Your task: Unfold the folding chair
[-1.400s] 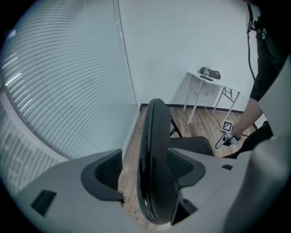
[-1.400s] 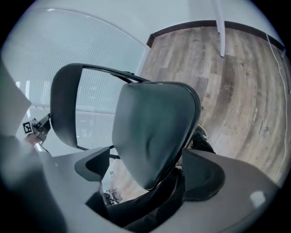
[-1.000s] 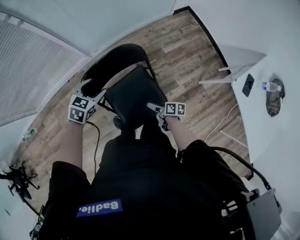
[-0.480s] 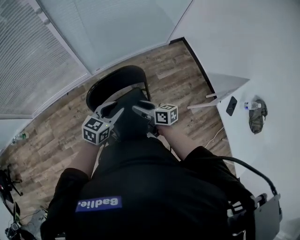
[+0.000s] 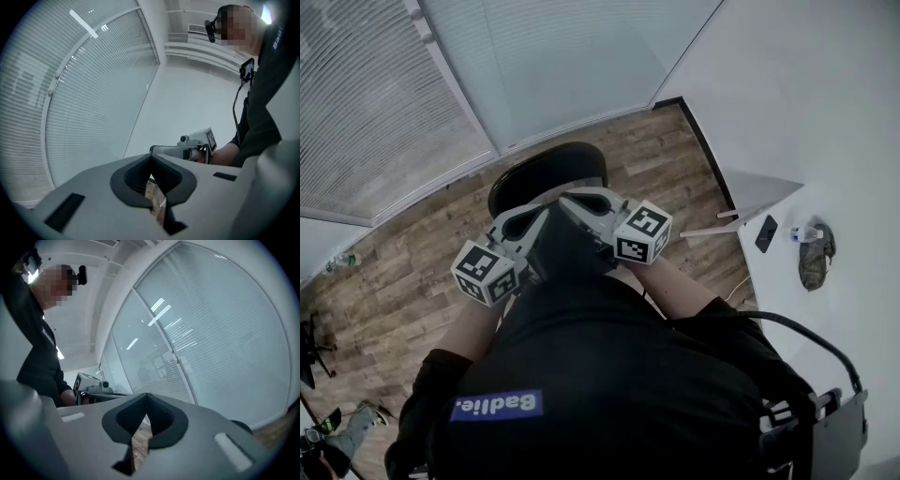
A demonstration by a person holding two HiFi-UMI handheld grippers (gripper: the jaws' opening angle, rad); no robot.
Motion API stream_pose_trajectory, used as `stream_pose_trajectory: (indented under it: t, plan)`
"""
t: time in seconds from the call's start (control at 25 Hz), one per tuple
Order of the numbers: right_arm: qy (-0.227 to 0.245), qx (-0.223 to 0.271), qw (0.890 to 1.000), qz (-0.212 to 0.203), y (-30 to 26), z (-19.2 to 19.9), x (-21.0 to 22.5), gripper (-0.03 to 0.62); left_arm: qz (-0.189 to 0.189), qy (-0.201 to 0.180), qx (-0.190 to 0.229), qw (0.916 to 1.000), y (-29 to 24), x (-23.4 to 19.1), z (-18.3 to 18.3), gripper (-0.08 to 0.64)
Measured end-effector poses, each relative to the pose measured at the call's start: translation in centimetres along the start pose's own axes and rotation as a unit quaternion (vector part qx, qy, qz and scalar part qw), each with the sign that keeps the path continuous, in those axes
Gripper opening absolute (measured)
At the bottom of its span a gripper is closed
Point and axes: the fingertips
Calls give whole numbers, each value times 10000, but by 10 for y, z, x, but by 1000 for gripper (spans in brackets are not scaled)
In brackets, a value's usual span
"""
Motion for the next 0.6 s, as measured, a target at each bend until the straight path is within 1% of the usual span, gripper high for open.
stream_pose_trajectory:
  t: [0.12, 0.2, 0.4, 0.6]
  plan:
    - [544, 109, 9979, -322, -8, -15, -28, 2, -125, -80, 149, 9998, 12, 0, -14, 5]
    - [754, 189, 9960, -452, -11, -21, -41, 2, -230, -137, 190, 9995, 20, -3, -19, 5]
    - [822, 287, 9948, -528, -14, -26, -50, 2, -396, -238, 163, 9988, 37, -3, -26, 5]
    - [770, 240, 9956, -472, -9, -21, -48, 2, -393, -243, 106, 9989, 43, 3, -22, 5]
Point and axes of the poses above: the fingertips, and each gripper's own axes: y backward along the fingers, x to its right, z out of its underside, and after that the axes turned 10 degrees about z, right-handed
